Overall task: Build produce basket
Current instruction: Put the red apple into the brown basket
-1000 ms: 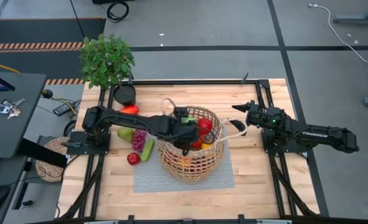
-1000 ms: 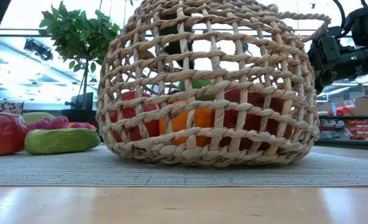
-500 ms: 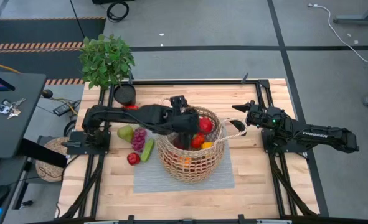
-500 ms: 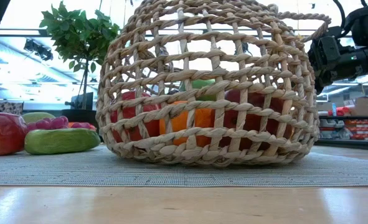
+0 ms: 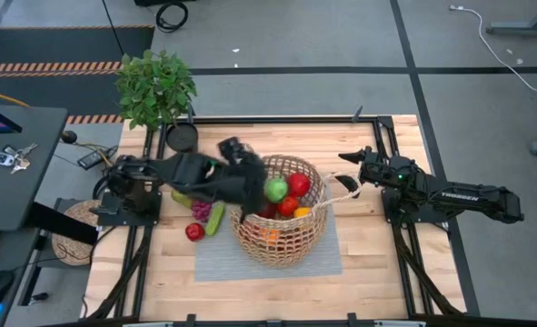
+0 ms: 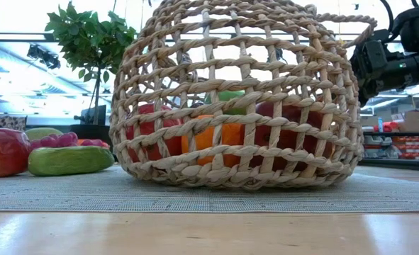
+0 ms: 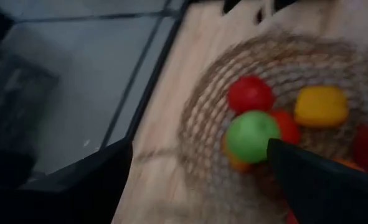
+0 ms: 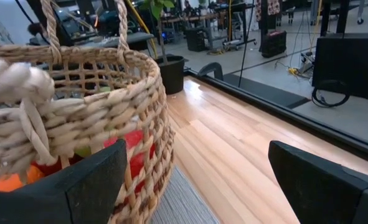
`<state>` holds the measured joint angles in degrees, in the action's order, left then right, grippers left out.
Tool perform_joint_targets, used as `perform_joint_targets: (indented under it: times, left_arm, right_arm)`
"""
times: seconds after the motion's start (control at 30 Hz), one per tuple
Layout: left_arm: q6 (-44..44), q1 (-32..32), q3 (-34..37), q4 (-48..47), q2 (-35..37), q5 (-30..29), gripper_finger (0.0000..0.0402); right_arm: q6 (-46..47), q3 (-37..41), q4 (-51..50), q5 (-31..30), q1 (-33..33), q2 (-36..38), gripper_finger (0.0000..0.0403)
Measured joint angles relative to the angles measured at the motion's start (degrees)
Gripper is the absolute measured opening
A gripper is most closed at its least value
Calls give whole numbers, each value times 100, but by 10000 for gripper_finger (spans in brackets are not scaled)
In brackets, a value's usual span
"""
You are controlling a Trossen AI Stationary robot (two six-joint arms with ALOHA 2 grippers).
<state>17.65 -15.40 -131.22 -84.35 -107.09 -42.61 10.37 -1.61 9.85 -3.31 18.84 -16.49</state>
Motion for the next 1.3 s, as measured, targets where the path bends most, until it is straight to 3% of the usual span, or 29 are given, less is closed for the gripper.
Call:
perform_joint_targets:
  times: [0.1, 0.27, 0.47, 0.73, 0.9, 1.07, 1.3]
  left_arm:
    - [860, -405, 1, -574, 118, -352, 375]
    - [1828, -964, 631, -557, 461, -282, 375]
    - [3023, -1295, 2281, -552, 1095, -245, 375]
    - [4361, -1469, 4246, -241, 2251, 120, 375]
    - [5074, -1422, 5292, 64, 2860, 1039, 375]
    - [4780, -1416, 6429, 1362, 3002, 2326, 375]
    - [2963, -1456, 7600, 2622, 2720, 3787, 375]
  right_arm:
    - [0, 0, 60, 15, 1, -5, 394]
    - [0, 0, 82, 11, 0, 0, 394]
    - [0, 0, 129, 21, -1, 0, 394]
    - [0, 0, 130, 21, 1, 0, 394]
    - [0, 0, 126, 21, -1, 0, 394]
    - [0, 0, 126, 21, 1, 0, 394]
    - [0, 0, 127, 19, 0, -1, 394]
